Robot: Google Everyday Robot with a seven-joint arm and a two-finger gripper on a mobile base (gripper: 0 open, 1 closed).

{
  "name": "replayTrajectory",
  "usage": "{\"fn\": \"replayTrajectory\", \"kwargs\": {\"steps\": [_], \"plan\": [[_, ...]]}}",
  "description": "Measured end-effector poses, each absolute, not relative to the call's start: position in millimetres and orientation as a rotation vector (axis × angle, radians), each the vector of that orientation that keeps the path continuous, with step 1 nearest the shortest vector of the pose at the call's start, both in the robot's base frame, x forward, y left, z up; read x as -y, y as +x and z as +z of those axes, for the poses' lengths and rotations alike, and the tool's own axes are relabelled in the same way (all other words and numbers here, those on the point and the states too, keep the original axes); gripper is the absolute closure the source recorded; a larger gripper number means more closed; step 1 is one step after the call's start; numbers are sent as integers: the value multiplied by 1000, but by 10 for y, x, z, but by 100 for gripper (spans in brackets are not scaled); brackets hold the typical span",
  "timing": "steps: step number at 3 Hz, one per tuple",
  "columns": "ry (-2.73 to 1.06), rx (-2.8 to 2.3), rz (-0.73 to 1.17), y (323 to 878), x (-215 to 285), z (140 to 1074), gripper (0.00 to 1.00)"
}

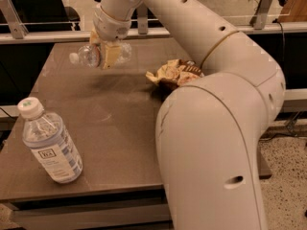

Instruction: Knock water bottle over

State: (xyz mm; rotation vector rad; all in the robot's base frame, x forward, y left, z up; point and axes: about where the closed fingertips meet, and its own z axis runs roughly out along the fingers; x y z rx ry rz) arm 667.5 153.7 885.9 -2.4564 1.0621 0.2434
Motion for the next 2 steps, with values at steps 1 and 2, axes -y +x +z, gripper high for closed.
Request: {"fn": "replayTrajectory", "kwargs": {"steps": [1,2], "plan": [[-2526,-1058,241,6558,-1544,8642,100],[-2594,-1046,275,6435,-1506,8464,82]]}}
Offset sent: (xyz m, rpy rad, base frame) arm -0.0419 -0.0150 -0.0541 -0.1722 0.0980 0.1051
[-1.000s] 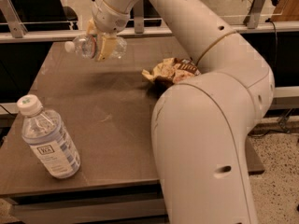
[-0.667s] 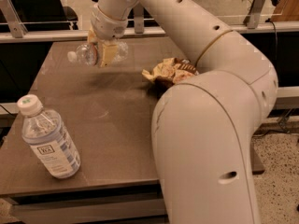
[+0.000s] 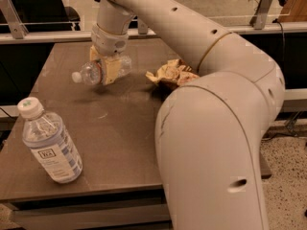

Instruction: Knock water bottle over

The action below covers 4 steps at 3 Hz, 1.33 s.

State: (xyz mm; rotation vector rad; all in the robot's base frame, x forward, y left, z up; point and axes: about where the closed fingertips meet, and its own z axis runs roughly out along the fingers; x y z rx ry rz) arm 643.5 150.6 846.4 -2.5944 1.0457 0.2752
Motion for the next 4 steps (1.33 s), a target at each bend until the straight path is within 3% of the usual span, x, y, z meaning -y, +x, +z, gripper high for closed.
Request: {"fn": "replayTrajectory", "kwargs": {"steps": [2,3,4], "plan": [[-2669,-1033,299,6322,-1427,8306,35],[-2688,-1029,299,6306,-1398,8277,4],[-2694,-1028,296,6304,-1385,8275,0]]}}
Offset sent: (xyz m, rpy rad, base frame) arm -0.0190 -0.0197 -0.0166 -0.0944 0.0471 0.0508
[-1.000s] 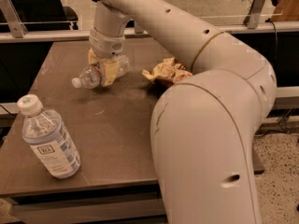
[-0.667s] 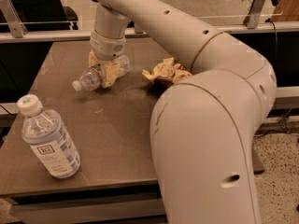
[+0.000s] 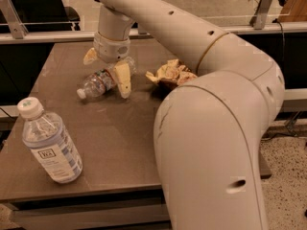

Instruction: Knock water bottle over

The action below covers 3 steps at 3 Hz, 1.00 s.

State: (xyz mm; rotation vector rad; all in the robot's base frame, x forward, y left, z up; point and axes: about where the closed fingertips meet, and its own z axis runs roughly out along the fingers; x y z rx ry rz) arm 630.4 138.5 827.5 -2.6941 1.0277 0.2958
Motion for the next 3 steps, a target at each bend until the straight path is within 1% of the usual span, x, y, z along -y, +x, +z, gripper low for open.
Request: {"fn": "replayTrajectory", "kwargs": {"steps": [3], "plan": [[-2705,-1031,274,6329,-1317,8312,0]]}}
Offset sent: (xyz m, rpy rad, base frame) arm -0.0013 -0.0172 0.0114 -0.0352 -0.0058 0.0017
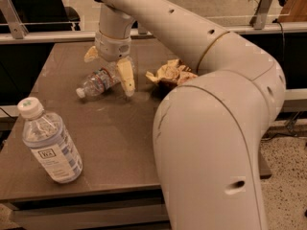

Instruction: Knock water bottle over

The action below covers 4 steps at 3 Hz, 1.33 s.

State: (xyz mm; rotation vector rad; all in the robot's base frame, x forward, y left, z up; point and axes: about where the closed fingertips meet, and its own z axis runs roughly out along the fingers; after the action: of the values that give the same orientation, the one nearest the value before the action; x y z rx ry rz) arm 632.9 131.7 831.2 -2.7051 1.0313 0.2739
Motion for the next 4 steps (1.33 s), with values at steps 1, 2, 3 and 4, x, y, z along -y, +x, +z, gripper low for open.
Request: {"fn": "replayTrajectory", "kwargs": {"steps": [1,2,3,4], "plan": [[-2671,-1065,269,6407,-1210,8418,0],[-2480,-1211,321,6621,-899,8624,0],[-2170,-1380,416,6801,-454,8939,0],[-1848,-1508,484,6924,37,9311,0]]}}
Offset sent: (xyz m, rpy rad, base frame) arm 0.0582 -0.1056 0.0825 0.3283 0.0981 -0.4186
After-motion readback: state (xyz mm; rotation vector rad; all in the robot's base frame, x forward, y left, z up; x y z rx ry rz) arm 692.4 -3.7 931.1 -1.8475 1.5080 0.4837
